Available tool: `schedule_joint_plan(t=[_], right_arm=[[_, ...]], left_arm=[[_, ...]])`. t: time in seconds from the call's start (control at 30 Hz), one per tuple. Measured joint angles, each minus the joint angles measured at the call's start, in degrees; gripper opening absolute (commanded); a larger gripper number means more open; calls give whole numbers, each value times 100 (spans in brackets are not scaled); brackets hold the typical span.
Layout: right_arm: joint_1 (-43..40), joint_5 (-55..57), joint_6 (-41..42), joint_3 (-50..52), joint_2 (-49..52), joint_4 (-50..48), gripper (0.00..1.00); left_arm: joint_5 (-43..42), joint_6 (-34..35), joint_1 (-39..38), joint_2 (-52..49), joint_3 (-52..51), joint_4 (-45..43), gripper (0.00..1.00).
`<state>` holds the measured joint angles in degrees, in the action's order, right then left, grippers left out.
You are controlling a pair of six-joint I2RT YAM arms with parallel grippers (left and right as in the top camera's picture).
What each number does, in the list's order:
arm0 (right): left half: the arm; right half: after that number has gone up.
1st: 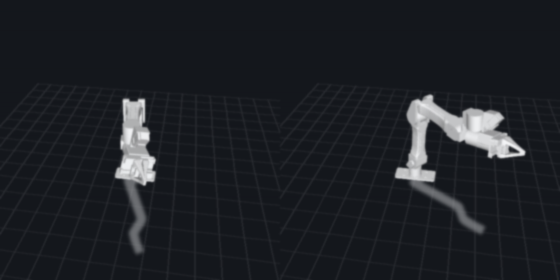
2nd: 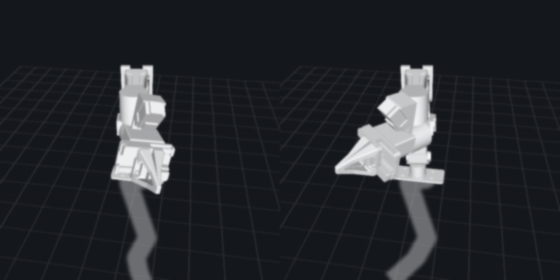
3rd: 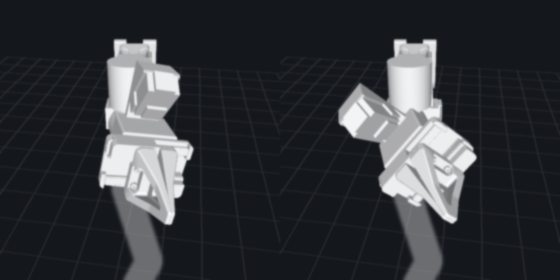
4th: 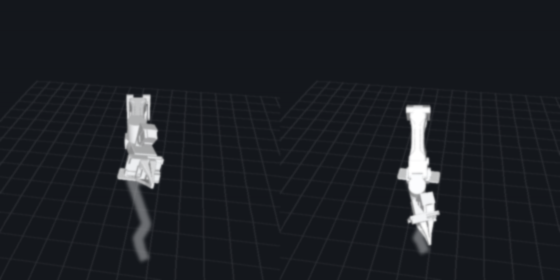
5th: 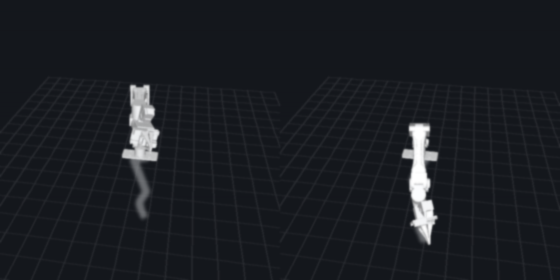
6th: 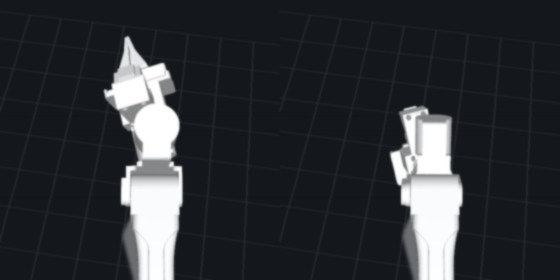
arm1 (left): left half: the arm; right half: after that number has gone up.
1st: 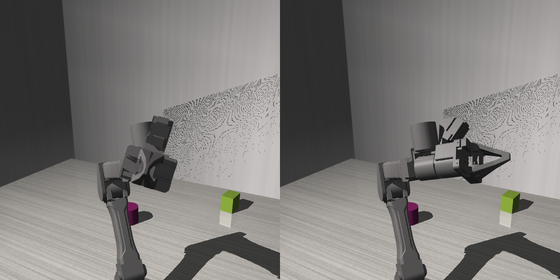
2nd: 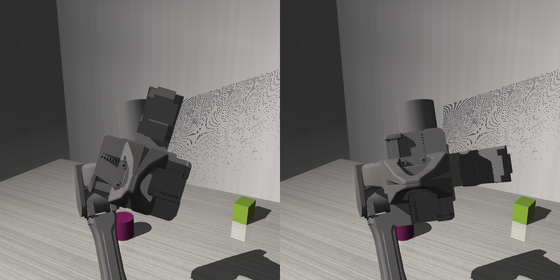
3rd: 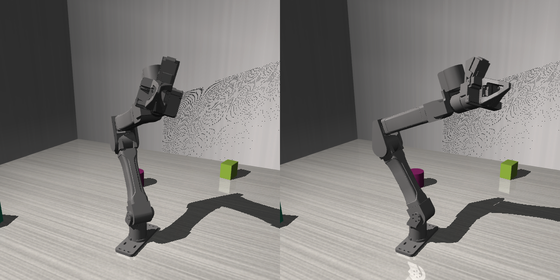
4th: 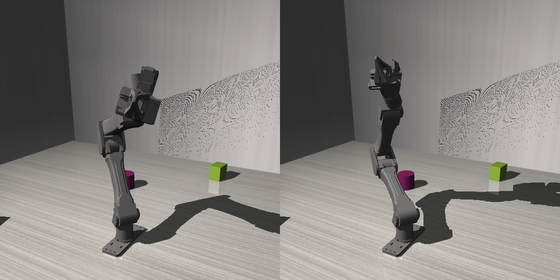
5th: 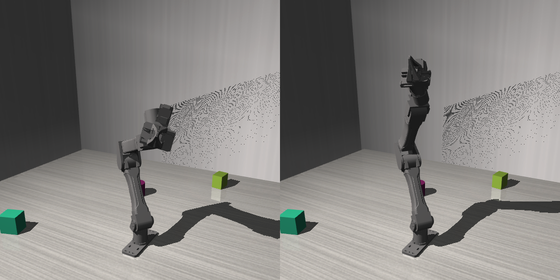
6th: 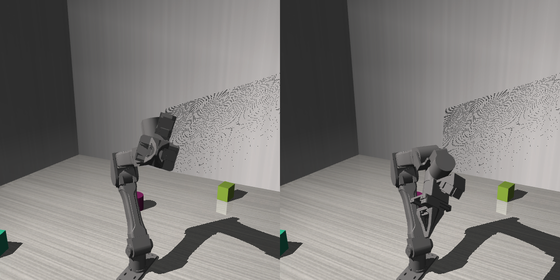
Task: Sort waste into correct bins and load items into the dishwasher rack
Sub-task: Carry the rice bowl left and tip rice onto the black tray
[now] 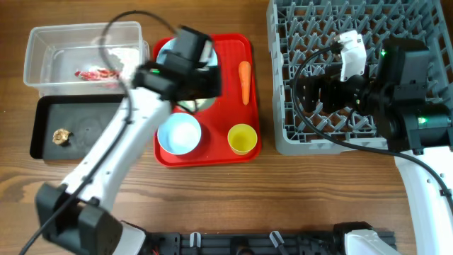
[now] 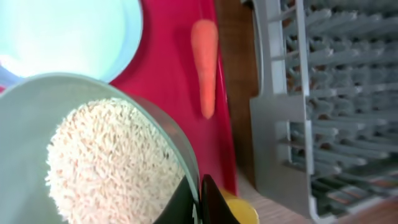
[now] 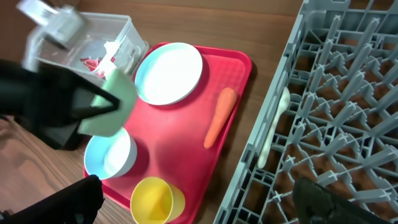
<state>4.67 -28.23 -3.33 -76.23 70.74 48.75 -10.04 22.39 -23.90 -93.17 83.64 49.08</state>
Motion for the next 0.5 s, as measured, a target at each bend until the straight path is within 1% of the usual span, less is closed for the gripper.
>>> schedule_joint_plan(t=[0.1,0.27,0.5], right_arm=[[0,0,0,0,0,-48,100],[0,0,2,0,0,-83,100],[0,-2,28,0,0,-81,100]], left_arm=[[-623,98,549,149,4,612,4],[-1235,-26,1290,166,4,1556,4],[-1631,-551,2065,166,-85,2103,4]])
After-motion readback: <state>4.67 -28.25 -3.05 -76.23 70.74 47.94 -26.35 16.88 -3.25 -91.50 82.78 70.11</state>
